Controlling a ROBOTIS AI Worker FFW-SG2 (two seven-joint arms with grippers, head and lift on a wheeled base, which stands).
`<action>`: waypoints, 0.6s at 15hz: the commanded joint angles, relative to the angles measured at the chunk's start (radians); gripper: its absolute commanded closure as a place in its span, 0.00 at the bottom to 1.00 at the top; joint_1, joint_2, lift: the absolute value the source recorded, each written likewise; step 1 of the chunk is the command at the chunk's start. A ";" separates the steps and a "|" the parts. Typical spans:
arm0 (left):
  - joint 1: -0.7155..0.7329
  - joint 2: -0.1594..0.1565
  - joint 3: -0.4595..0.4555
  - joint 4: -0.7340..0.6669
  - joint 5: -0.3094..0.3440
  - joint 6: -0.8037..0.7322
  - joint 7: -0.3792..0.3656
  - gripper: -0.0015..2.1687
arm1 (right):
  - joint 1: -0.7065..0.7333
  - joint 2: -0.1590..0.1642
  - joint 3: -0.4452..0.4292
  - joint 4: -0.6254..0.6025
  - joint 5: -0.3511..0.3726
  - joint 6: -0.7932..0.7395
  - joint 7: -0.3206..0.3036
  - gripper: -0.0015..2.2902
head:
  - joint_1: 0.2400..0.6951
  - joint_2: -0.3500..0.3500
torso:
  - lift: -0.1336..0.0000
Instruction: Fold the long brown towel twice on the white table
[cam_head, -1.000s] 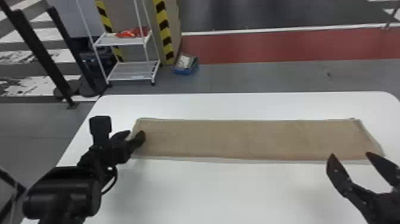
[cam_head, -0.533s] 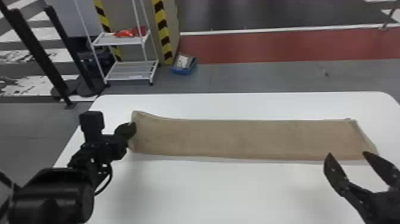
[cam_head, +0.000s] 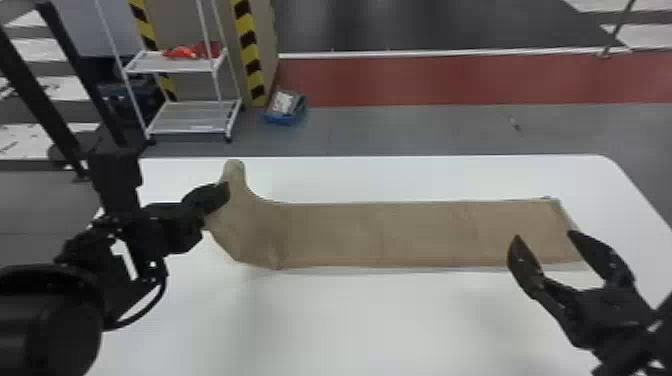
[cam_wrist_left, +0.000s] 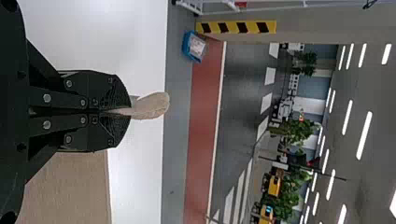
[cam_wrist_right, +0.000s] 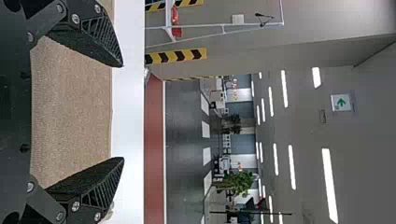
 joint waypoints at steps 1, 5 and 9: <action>-0.014 -0.001 0.006 -0.090 0.102 0.068 0.005 0.80 | -0.085 -0.008 0.016 0.084 0.025 0.002 0.006 0.09 | 1.00 0.54 | 0.08; -0.112 0.000 0.086 -0.196 0.385 0.288 0.118 0.80 | -0.186 -0.007 0.095 0.195 0.069 -0.008 -0.005 0.22 | 1.00 0.48 | 0.08; -0.193 0.010 0.130 -0.205 0.570 0.322 0.169 0.80 | -0.286 -0.008 0.202 0.271 0.121 0.054 0.063 0.85 | 1.00 0.51 | 0.08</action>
